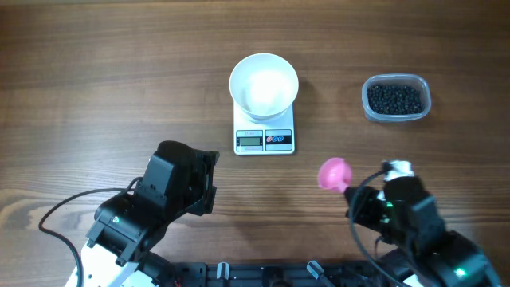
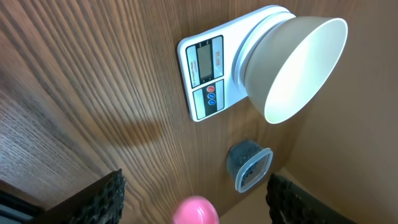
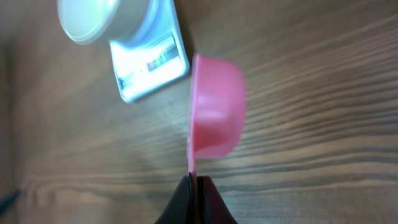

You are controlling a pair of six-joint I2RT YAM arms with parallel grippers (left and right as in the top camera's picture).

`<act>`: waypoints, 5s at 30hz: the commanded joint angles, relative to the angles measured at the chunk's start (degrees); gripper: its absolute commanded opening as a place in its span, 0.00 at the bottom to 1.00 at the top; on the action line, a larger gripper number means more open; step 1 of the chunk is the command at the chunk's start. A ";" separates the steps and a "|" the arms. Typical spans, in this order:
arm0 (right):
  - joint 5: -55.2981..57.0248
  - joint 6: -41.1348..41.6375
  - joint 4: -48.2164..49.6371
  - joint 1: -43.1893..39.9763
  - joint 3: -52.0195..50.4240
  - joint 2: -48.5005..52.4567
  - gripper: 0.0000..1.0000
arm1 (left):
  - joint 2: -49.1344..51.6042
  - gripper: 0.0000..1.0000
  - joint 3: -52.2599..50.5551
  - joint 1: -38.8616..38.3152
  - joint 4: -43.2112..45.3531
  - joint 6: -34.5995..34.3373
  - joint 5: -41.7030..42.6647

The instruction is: Scoop item into bowl and weigh 150g on scale

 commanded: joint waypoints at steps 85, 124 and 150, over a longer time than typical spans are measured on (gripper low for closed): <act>21.42 -8.72 -13.38 -9.53 33.11 29.81 0.04 | 57.20 0.04 20.00 -13.62 22.75 75.28 -15.87; 20.37 -8.72 -11.17 -9.53 33.11 29.81 0.04 | 59.84 0.04 19.91 -13.62 23.82 75.25 -17.70; 20.37 -8.72 -10.93 -9.53 33.11 29.81 0.04 | 60.96 0.04 19.91 -13.20 24.79 75.21 -17.73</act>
